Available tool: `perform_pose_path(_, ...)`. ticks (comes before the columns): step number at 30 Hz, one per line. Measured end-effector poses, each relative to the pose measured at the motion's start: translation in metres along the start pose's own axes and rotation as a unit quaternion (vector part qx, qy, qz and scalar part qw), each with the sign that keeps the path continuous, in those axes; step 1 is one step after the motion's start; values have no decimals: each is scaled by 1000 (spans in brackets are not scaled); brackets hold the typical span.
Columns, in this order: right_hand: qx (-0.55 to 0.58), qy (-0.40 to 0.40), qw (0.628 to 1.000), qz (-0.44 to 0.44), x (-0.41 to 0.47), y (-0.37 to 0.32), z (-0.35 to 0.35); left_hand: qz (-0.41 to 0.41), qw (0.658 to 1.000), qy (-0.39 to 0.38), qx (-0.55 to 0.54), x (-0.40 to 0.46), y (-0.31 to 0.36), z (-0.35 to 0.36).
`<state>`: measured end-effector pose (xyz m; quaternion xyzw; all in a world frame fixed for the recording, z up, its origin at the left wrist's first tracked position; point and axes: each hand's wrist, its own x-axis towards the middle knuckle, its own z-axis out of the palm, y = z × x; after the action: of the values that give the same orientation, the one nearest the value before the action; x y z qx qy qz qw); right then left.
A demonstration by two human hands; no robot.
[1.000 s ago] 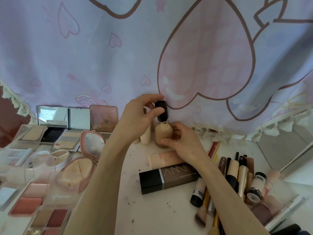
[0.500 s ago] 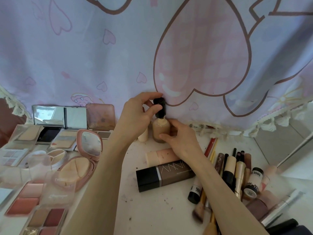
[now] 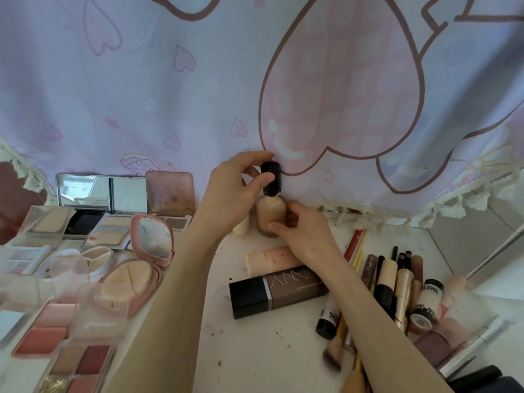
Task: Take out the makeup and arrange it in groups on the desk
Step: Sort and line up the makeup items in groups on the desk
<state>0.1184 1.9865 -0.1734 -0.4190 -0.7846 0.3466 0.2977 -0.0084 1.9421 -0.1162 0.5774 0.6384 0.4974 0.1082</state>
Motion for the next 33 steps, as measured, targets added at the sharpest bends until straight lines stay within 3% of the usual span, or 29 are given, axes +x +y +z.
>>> perform_pose_path(13, -19, -18, 999, 24, -6, -9, -9, 10, 997, -29, 71, -1, 0, -10)
perform_pose_path(19, -143, -66, 987, 15, -26, -29, -41, 36, 998, -3, 59, -1, 14, -24)
perform_pose_path(23, -194, -240, 951, -11, -44, -44, -44, 40, 997, -30, 60, -5, 22, -29)
perform_pose_path(25, -228, -287, 930, 1, -47, -46, -40, 41, 997, -39, 61, -6, 24, -31)
perform_pose_path(29, -325, -306, 895, -21, -49, -48, -38, 30, 996, -54, 62, -7, 26, -31)
perform_pose_path(33, -354, -292, 886, -66, -50, -46, -31, 26, 995, -64, 71, -7, 26, -27)
